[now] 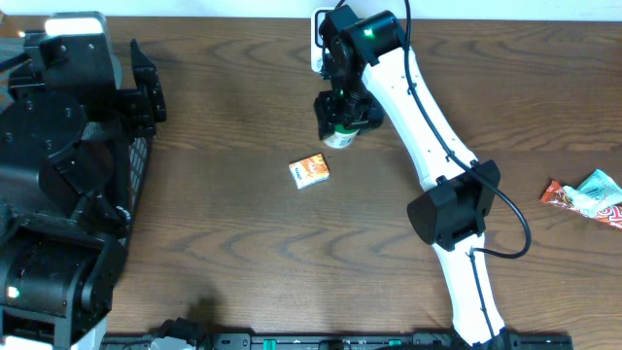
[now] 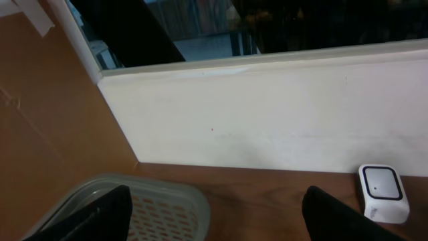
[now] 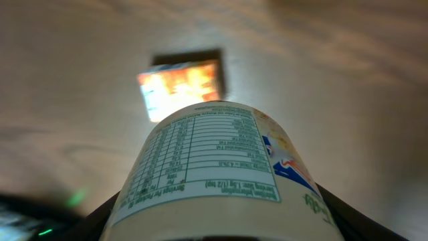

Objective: Scan the item barcode
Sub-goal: 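Close the right gripper around the green-lidded jar and lift it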

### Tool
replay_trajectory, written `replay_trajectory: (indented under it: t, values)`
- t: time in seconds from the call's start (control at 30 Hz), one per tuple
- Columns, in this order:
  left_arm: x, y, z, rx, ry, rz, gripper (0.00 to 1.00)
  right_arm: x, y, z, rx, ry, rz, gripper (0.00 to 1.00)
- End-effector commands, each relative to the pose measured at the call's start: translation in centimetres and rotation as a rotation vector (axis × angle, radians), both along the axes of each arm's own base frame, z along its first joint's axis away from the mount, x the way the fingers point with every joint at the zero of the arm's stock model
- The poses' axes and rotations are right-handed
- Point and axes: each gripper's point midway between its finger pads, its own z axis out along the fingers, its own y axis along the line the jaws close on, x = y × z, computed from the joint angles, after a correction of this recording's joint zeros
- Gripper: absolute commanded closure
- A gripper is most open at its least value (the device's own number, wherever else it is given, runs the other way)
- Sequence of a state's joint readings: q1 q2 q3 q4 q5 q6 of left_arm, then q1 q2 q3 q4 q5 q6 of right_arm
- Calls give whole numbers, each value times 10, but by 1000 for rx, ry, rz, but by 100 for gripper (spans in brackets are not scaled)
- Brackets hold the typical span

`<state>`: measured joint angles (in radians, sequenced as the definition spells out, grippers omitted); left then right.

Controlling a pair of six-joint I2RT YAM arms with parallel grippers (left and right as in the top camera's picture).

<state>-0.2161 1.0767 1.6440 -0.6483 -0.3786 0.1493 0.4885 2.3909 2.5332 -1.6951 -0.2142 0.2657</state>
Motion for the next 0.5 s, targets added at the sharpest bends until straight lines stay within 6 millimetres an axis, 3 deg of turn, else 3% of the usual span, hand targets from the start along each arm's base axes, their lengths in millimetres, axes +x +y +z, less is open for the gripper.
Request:
replay_trajectory:
  t: [0.0,0.17,0.47]
  values:
    - [-2,1,1,-47,-15,5,18,-16,25,11,143,113,-86,56]
    - [-2,-1,1,-81,-22,1,18,-32,33,0,176,219,-102,54]
    - [-1,-4,0,-84,-17,-19,18,-72,18,-56,82,451,-140,55]
